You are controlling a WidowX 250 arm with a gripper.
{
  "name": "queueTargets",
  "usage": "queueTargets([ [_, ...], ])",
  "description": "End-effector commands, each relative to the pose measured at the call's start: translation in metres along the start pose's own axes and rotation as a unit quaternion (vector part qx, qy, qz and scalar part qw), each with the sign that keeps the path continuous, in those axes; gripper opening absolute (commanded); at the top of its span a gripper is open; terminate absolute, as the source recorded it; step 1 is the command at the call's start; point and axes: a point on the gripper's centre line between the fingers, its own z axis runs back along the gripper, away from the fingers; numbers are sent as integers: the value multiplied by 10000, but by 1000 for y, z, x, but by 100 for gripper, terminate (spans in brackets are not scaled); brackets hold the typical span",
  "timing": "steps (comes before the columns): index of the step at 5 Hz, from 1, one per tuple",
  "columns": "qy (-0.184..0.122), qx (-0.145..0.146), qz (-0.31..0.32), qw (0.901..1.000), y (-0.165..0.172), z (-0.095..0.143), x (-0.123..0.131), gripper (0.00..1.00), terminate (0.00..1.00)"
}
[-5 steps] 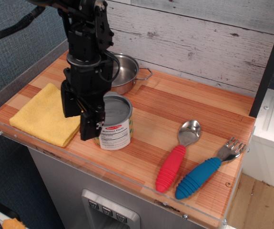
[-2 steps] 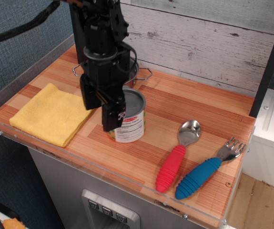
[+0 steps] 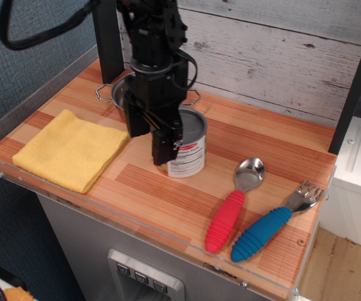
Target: Move the can to the right of the pot
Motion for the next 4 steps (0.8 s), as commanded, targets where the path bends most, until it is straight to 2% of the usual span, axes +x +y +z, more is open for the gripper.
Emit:
queueTargets([
  [1,-387,192,65,9990,12,12,29,100,0],
  [3,-691,189,126,9974,11,20,51,100,0],
  [4,-791,176,-76,9967,5,19,64,100,0],
])
